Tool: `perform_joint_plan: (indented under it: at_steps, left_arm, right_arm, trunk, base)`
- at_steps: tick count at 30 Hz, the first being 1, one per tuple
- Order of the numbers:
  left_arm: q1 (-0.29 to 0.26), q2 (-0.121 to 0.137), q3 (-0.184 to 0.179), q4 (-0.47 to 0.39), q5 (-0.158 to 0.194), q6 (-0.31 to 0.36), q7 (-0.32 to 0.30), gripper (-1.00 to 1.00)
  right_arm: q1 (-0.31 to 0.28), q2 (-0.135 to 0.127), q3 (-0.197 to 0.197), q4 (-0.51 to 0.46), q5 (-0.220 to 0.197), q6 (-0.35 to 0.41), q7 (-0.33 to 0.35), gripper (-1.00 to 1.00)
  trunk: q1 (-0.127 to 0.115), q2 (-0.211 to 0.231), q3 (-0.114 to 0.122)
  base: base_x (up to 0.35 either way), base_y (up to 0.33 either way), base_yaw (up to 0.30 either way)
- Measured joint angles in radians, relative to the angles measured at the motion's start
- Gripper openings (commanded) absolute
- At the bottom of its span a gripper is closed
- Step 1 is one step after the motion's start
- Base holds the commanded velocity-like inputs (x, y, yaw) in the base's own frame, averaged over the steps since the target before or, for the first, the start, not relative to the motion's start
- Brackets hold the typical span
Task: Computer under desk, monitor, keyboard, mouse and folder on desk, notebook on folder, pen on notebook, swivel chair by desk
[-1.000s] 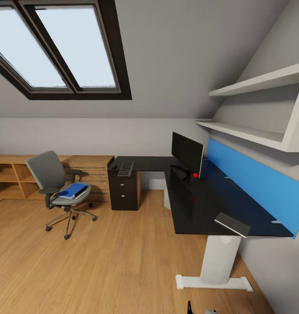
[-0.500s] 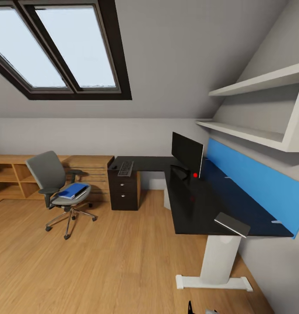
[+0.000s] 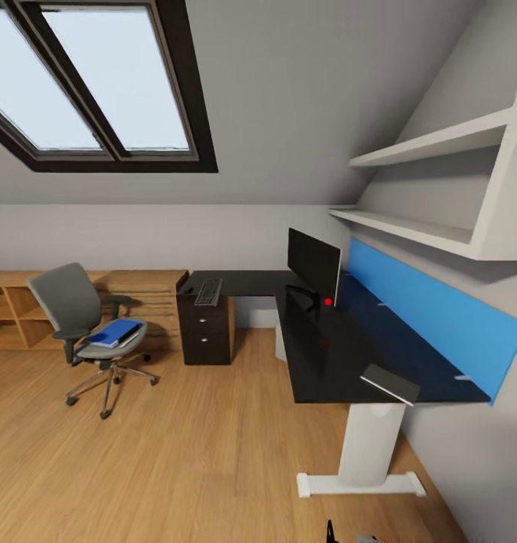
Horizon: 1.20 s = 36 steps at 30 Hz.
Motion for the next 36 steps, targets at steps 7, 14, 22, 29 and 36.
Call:
perform_joint_plan:
  at_steps: [7, 14, 22, 29, 36]
  left_arm:
    - [0.0, -0.006, 0.059, -0.114, 0.003, -0.02, -0.002, 1.0]
    - [0.0, -0.009, 0.088, -0.164, 0.005, -0.017, -0.003, 1.0]
    - [0.0, -0.007, 0.119, -0.169, 0.005, 0.033, -0.004, 1.0]
    - [0.0, -0.007, 0.177, -0.17, 0.002, 0.102, -0.005, 1.0]
    - [0.0, -0.008, 0.179, -0.169, -0.001, 0.104, -0.008, 1.0]
  right_arm:
    - [0.0, -0.032, -0.002, -0.003, -0.004, 0.0, 0.003, 1.0]
    - [0.0, -0.059, -0.005, -0.006, -0.011, 0.004, 0.062, 1.0]
    - [0.0, -0.086, -0.007, -0.005, -0.027, 0.006, 0.157, 1.0]
    - [0.0, -0.102, -0.003, -0.007, -0.099, 0.007, 0.266, 1.0]
    - [-0.012, -0.16, -0.013, -0.206, -0.114, 0.216, 0.229, 1.0]
  trunk:
    - [0.0, 0.0, 0.0]
    - [0.011, -0.021, -0.009]
    - [0.042, -0.077, -0.034]
    - [0.069, -0.126, -0.056]
    - [0.069, -0.126, -0.056]
  base:
    - [0.0, 0.0, -0.265]
    - [0.0, 0.0, -0.27]
    - [0.0, 0.0, -0.221]
    - [0.0, 0.0, -0.02]
    - [0.0, 0.0, -0.002]
